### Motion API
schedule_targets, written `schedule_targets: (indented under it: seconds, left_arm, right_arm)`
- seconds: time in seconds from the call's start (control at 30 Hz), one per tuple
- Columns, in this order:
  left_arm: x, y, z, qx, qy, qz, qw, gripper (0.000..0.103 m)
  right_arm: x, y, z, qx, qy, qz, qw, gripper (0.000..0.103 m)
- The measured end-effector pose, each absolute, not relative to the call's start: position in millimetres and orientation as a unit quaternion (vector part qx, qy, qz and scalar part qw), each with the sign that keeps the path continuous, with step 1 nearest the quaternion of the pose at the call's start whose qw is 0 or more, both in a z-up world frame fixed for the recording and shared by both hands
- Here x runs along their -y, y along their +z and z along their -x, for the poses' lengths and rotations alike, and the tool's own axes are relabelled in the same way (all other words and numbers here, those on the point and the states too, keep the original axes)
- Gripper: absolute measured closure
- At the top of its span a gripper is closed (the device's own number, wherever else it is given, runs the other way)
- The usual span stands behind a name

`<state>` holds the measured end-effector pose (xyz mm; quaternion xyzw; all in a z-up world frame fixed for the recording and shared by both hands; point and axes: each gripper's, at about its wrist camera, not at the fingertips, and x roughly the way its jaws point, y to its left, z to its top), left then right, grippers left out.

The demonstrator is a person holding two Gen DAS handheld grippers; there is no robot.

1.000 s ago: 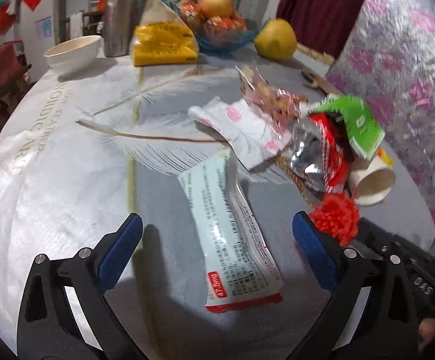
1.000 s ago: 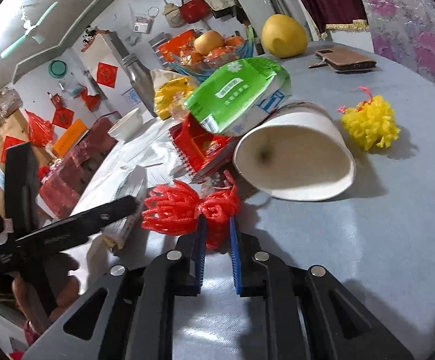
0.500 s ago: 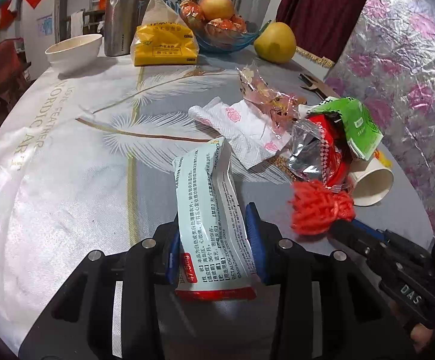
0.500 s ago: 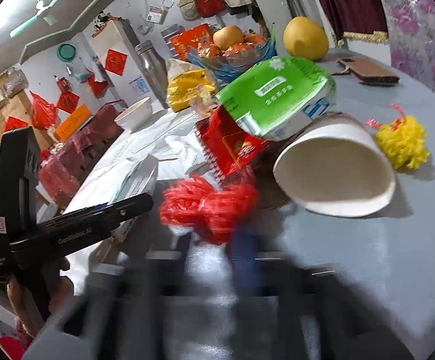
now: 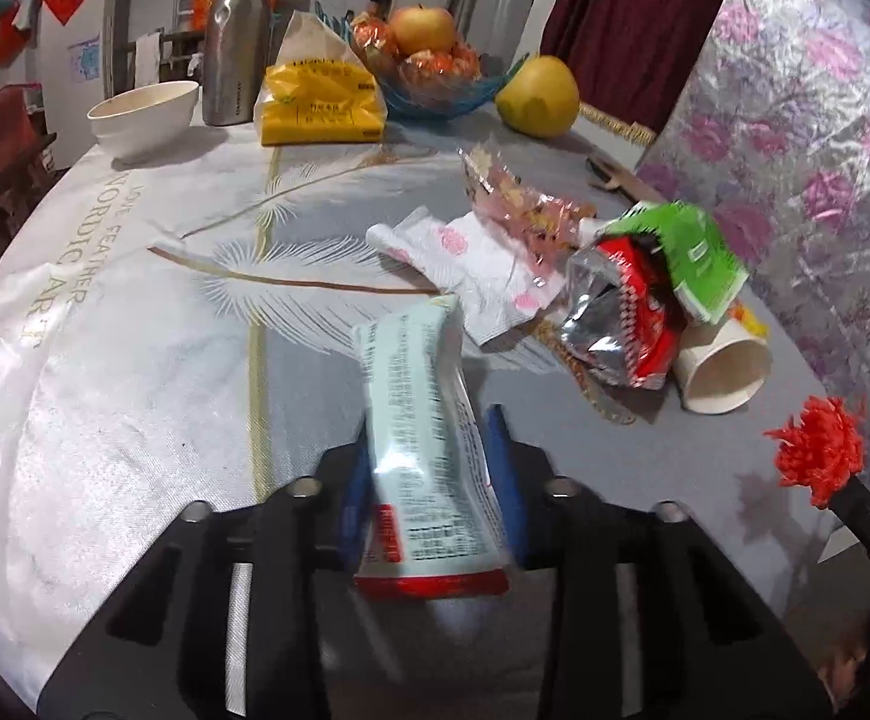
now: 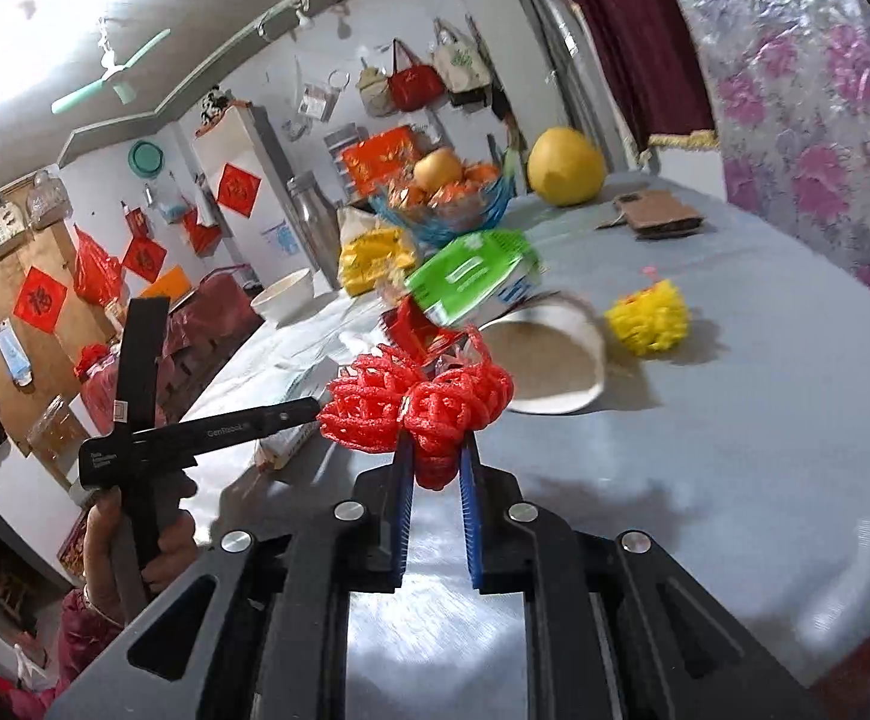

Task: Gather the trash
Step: 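Grasp the white medicine packet with the left tool while the right tool grasps the red plastic mesh, then carry the packet with the left tool while the right tool carries the mesh toward the wastebasket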

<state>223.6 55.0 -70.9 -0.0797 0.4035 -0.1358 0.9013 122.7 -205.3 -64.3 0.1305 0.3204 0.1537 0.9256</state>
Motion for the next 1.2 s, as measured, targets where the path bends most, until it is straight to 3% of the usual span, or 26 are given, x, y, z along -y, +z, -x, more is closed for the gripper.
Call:
schedule_targets:
  seconds: [0.23, 0.43, 0.6, 0.7, 1.2]
  left_arm:
    - [-42, -68, -214, -0.408, -0.151, 0.088, 0.896, 0.068]
    - [-18, -76, -205, -0.416, -0.139, 0.035, 0.898, 0.062]
    - [-10, -81, -194, -0.396, -0.118, 0.005, 0.91, 0.065]
    - [-17, -80, -186, -0.392, -0.13, 0.044, 0.909, 0.065]
    - [16, -30, -137, -0.351, -0.178, 0.039, 0.918, 0.065]
  right_arm:
    - [229, -68, -110, -0.323, 0.129, -0.135, 0.928, 0.088]
    - [252, -73, -97, -0.322, 0.109, -0.149, 0.929, 0.088]
    - [271, -76, -91, -0.322, 0.101, -0.169, 0.926, 0.088]
    - [279, -74, -84, -0.316, 0.096, -0.174, 0.928, 0.088]
    - [336, -59, -26, -0.279, 0.056, -0.193, 0.939, 0.088]
